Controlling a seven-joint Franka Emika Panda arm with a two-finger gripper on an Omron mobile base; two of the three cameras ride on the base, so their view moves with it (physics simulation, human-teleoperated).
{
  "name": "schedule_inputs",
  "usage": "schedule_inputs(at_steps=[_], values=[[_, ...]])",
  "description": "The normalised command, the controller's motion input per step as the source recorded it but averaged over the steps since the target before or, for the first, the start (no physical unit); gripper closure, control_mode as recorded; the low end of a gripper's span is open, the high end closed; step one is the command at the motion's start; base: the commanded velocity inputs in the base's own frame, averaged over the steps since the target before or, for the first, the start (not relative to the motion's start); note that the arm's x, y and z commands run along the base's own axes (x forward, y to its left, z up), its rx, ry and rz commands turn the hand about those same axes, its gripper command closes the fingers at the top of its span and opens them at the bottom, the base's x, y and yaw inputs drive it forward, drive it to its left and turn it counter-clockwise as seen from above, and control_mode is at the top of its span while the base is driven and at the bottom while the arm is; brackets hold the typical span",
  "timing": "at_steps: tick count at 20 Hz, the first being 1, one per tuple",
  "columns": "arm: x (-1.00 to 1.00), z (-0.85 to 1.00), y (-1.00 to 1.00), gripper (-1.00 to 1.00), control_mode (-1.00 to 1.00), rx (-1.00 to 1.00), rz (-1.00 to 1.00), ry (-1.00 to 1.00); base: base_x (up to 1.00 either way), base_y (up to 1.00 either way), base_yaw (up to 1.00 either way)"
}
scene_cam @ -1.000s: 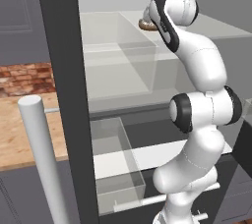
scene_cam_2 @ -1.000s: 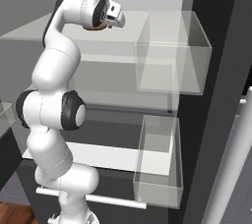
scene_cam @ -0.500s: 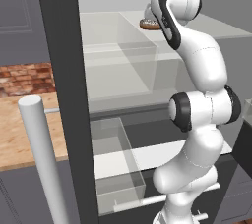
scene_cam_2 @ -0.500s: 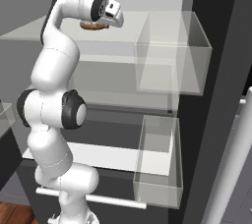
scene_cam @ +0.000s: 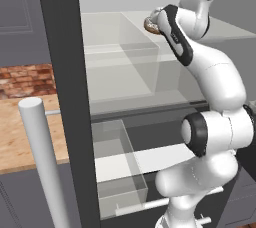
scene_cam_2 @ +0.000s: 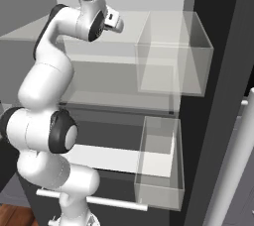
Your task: Take the donut and cupcake from the fridge and place them on the empty tray on the dining counter.
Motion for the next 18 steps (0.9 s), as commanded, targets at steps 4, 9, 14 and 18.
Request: schedule_inputs(at_steps=[4, 9, 14, 18], values=[[-0.7, 0.35, -0.06, 1.0, -1.0, 0.15, -0.05, -0.03, 0.0, 0.0, 0.0], [-0.82, 0.5, -0.03, 1.0, -1.0, 0.09, -0.07, 0.09, 0.0, 0.0, 0.0], [-0.94, 0.25, 0.0, 1.0, -1.0, 0.01, -0.02, -0.15, 0.0, 0.0, 0.0], [-1.0, -0.01, 0.0, 1.0, -1.0, 0.01, 0.0, -0.12, 0.0, 0.0, 0.0]])
